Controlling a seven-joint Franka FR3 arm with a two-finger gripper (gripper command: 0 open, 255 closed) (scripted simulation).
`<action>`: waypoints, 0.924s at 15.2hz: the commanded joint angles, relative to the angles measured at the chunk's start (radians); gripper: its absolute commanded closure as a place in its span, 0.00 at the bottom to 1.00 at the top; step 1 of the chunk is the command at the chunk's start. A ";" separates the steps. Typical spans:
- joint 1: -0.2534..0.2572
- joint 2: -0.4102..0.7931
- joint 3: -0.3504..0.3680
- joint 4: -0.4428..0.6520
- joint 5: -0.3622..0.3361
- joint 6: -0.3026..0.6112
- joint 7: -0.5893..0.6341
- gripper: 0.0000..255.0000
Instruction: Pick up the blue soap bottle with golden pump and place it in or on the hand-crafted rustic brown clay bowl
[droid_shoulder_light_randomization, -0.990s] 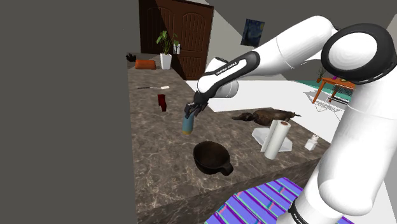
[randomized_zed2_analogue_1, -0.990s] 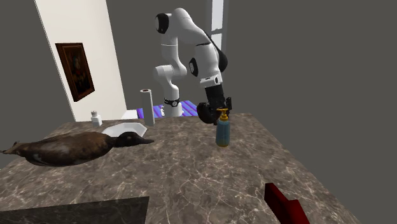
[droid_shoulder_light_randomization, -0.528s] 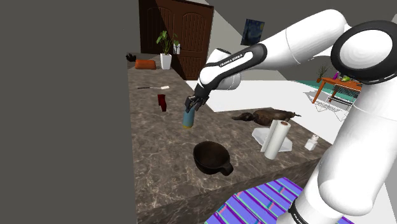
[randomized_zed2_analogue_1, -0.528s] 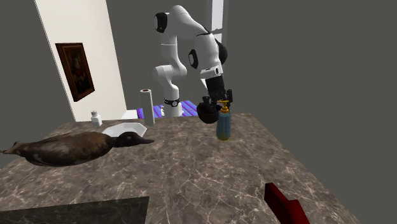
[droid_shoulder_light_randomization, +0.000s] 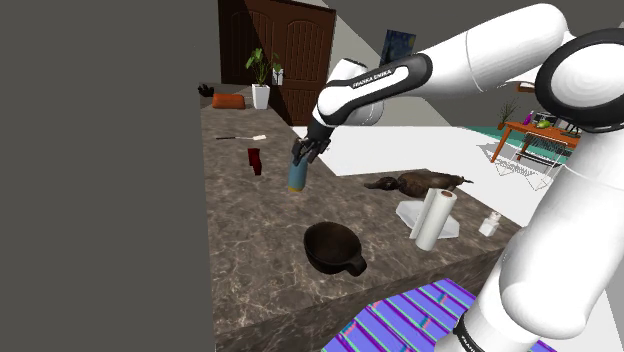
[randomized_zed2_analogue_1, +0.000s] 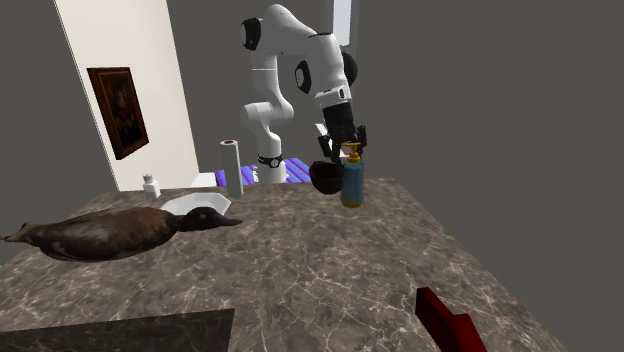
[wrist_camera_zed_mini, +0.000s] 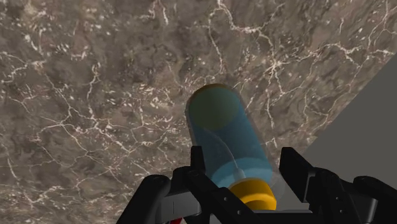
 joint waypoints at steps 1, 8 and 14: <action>0.000 -0.012 0.000 0.015 -0.006 -0.026 0.007 1.00; -0.002 -0.042 -0.001 0.075 -0.023 -0.116 0.025 1.00; 0.001 -0.095 0.003 0.077 -0.037 -0.169 0.045 1.00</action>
